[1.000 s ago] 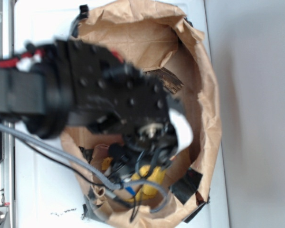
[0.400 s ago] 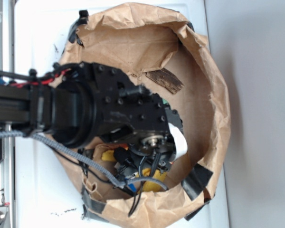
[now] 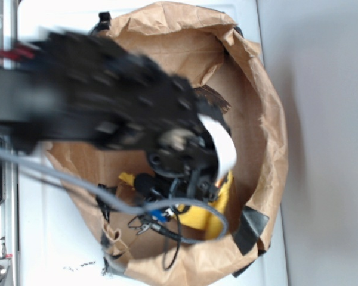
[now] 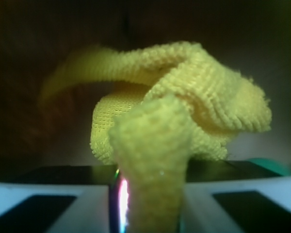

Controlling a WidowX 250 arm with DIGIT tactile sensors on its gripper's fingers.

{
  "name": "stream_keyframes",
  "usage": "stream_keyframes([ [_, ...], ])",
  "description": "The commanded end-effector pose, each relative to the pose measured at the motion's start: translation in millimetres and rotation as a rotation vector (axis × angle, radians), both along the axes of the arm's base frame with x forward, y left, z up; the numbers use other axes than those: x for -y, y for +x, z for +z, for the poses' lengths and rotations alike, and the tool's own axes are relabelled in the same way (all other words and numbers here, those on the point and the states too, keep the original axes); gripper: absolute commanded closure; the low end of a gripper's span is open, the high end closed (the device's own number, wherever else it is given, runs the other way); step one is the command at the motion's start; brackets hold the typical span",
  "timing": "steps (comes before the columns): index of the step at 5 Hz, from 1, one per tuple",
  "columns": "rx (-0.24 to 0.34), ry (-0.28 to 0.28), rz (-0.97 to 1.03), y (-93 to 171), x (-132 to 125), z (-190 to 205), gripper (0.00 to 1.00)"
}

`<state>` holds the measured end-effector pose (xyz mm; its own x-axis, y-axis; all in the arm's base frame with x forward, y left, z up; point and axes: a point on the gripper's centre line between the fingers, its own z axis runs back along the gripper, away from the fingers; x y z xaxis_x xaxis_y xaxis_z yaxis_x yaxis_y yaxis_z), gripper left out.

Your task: Grab the yellow cloth.

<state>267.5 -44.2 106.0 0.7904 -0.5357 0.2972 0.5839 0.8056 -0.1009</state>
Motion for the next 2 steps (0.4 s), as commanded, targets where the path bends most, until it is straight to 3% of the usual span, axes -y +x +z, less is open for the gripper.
stream_keyframes([
  [1,0.090,-0.071,0.093,-9.7,-21.2,111.1,1.00],
  [2,0.078,-0.031,0.154,-15.1,-39.0,123.4,1.00],
])
